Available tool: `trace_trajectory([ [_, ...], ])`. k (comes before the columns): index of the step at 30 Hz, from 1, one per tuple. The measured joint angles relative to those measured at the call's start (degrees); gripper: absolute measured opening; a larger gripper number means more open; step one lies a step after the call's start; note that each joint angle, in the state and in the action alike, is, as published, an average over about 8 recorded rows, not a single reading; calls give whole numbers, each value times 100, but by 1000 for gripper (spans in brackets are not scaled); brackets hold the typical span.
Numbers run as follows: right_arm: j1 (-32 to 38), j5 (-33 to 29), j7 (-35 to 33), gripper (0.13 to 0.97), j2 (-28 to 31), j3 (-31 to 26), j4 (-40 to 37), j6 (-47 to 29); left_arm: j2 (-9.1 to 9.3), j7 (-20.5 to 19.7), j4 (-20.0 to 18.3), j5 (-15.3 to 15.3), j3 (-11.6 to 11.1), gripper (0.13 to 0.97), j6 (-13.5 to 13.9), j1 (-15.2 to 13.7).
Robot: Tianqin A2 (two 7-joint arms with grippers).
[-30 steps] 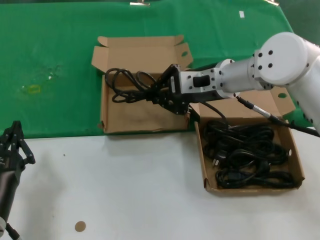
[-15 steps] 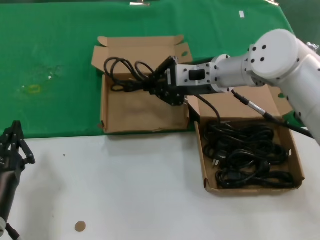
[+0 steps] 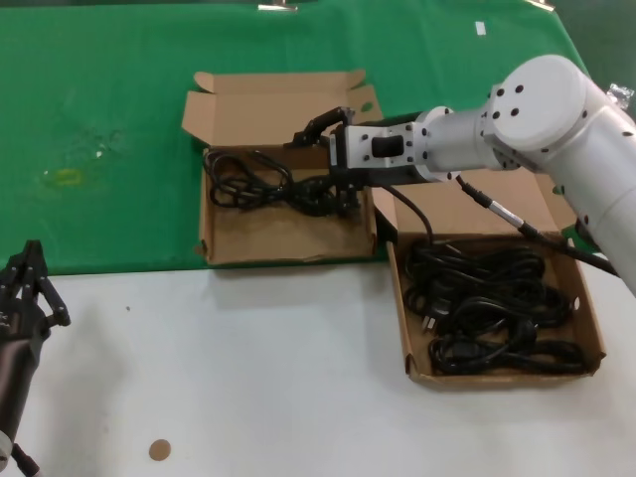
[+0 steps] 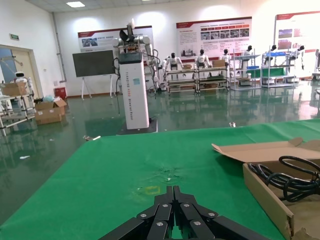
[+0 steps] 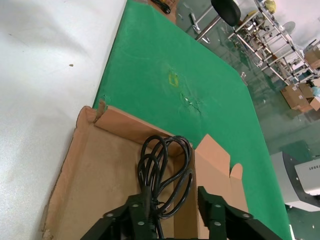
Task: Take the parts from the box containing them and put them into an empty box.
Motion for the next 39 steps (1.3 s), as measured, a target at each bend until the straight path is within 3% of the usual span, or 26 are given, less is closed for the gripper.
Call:
trace_trajectory([
  [5,-23,13,52,390,62,12,105,-22,0,-1,0,0,0,152,0,0],
  [9,-76,10,172,390,166,31,324,-44,0,-3,0,0,0,152,0,0],
  [26,-350,41,439,784,370,125,889,39,0,-2,0,1,0,171,0,0],
  [33,-767,228,551,879,369,332,1173,352,0,-2,0,1,0,183,0,0],
  [39,-1242,440,678,917,368,567,1498,710,0,-2,0,1,0,260,0,0],
])
